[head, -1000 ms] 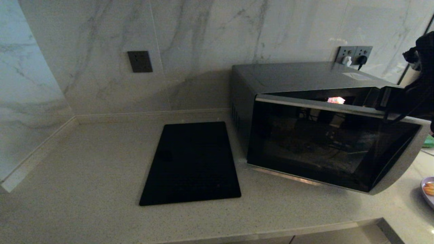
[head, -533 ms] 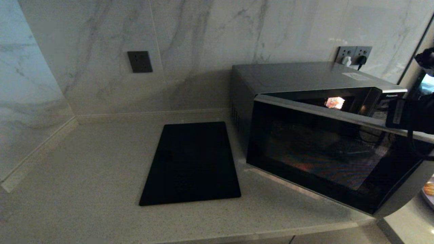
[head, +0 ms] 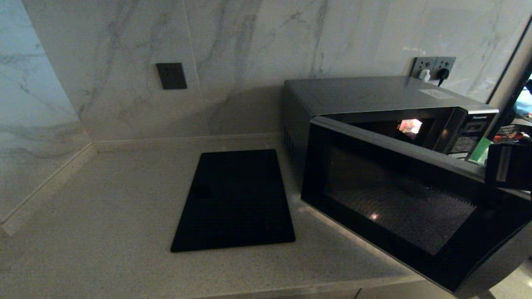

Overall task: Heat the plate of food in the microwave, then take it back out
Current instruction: Open the microwave oven

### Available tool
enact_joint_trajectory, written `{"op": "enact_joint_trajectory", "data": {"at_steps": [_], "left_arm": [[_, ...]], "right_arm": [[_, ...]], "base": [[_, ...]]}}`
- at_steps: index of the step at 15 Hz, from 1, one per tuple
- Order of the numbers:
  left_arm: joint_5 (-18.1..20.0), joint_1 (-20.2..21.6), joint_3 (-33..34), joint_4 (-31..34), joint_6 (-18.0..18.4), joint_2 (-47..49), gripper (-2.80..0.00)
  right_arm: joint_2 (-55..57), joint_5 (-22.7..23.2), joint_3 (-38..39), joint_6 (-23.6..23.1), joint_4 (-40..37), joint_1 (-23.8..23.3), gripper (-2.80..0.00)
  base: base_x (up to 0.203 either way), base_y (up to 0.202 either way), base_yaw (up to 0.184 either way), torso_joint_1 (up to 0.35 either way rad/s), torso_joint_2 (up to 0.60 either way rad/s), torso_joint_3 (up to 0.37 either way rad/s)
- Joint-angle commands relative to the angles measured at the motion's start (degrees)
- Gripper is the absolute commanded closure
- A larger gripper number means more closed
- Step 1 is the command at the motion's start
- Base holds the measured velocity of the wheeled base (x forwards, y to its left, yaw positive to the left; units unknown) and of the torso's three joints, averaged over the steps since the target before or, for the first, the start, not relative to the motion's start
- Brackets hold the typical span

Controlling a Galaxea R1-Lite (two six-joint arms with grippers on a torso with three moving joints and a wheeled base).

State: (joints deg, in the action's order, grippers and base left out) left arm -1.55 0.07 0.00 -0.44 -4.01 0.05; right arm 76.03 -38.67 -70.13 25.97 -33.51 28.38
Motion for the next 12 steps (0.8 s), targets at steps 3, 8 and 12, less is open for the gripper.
{"op": "enact_joint_trajectory", "data": {"at_steps": [3, 8, 12], "left_arm": [[-0.03, -0.01, 0.0, 0.0, -0.03, 0.04, 0.0], [-0.03, 0.01, 0.0, -0.95, -0.03, 0.04, 0.0], [-0.03, -0.06, 0.0, -0.03, -0.03, 0.04, 0.0]], "right_arm": [[-3.83, -0.6, 0.79, 0.4, -3.06, 5.47, 0.0], [-4.96, -3.38, -1.97, 0.49, -3.23, 6.64, 0.0], [-2.0, -5.37, -1.28, 1.49, -3.14, 5.02, 0.0]], "base": [[0.0, 0.0, 0.0, 0.0, 0.0, 0.0], [0.0, 0.0, 0.0, 0.0, 0.0, 0.0], [0.0, 0.0, 0.0, 0.0, 0.0, 0.0]]}}
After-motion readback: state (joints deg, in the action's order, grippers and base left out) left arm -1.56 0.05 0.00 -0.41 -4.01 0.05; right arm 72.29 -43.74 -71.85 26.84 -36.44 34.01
